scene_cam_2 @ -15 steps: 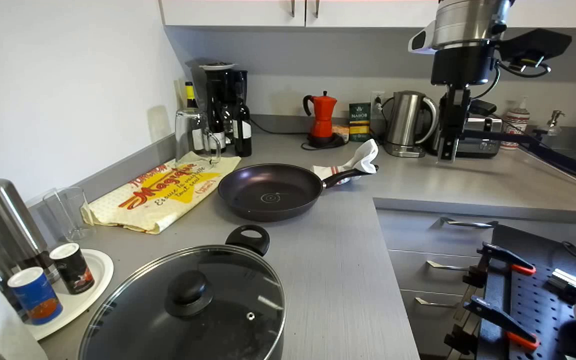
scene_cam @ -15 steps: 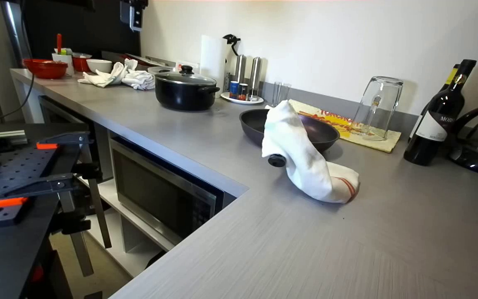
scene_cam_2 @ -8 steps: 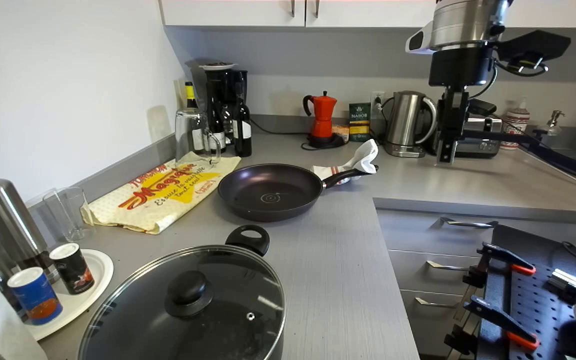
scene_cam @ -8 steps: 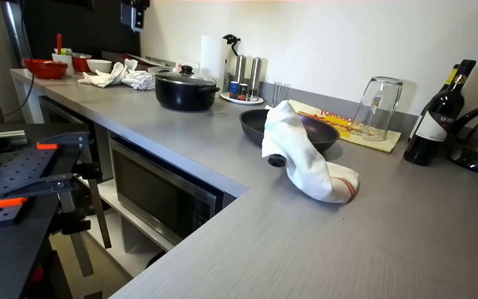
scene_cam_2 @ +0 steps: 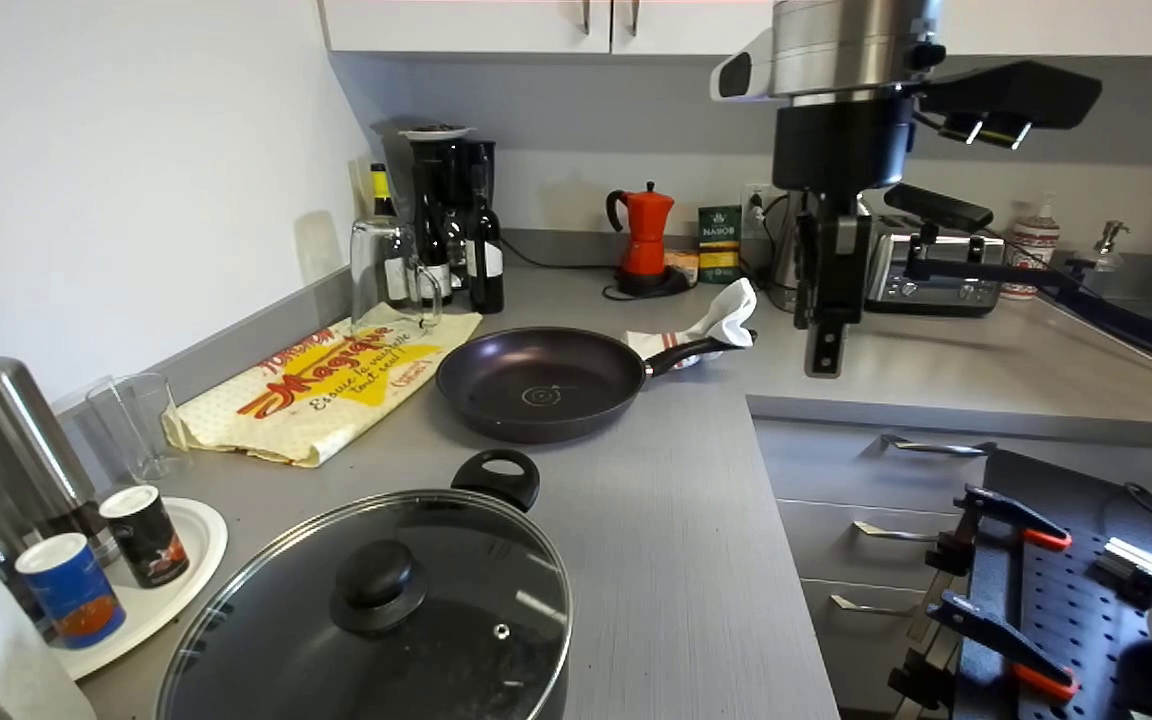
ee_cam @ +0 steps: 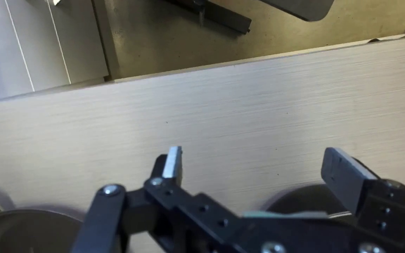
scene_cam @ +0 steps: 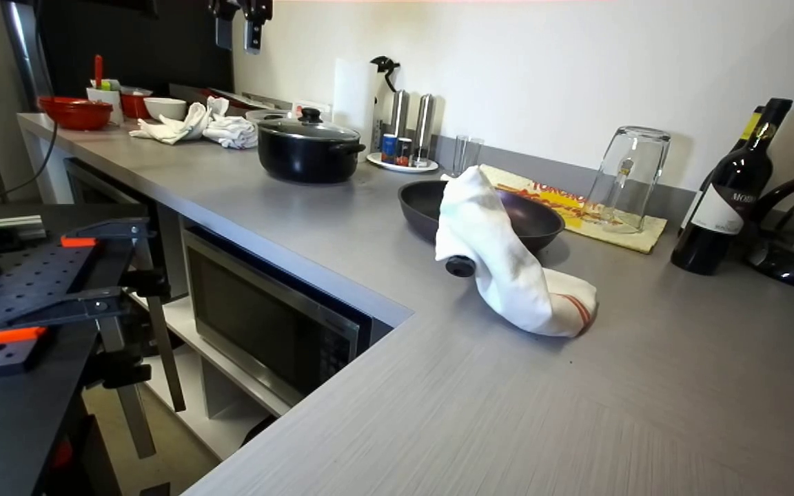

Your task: Remove the lid from the black pot and place it on the counter to the right

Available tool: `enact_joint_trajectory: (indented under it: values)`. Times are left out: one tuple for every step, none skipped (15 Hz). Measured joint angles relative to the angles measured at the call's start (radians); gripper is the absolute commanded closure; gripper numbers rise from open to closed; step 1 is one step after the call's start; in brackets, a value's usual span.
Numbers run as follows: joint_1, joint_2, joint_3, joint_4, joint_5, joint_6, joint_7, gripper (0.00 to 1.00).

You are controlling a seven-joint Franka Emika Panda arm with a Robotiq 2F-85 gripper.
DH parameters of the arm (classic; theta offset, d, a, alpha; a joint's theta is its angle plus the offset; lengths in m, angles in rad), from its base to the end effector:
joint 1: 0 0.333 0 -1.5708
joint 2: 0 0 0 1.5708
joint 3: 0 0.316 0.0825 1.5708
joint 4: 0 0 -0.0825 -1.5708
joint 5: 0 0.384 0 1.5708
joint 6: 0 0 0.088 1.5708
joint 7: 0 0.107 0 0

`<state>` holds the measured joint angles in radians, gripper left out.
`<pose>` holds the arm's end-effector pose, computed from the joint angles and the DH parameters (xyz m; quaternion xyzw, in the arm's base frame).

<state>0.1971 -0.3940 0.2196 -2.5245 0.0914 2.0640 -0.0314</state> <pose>0.3692 0.1681 0.4059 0.9811 0.1899 -0.0354 0.0091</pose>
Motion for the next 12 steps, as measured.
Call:
enact_joint_trajectory:
  values:
    - [0.008,0.035,0.022,0.034,-0.012,0.000,0.016,0.00]
    - [0.014,0.072,0.041,0.071,-0.029,0.000,0.032,0.00]
    - [0.018,0.110,0.058,0.108,-0.050,0.000,0.048,0.00]
    - [0.020,0.151,0.071,0.147,-0.074,0.000,0.063,0.00]
    - [0.021,0.195,0.081,0.188,-0.099,0.000,0.077,0.00]
    - [0.022,0.239,0.088,0.229,-0.122,-0.001,0.090,0.00]
    - [0.023,0.287,0.091,0.273,-0.145,-0.003,0.098,0.00]
    - [0.024,0.337,0.093,0.319,-0.166,-0.006,0.109,0.00]
    - [0.028,0.384,0.093,0.363,-0.183,-0.011,0.116,0.00]
    - [0.033,0.431,0.093,0.409,-0.196,-0.019,0.122,0.00]
    - [0.041,0.476,0.093,0.453,-0.206,-0.031,0.128,0.00]
    - [0.052,0.520,0.093,0.497,-0.213,-0.046,0.131,0.00]
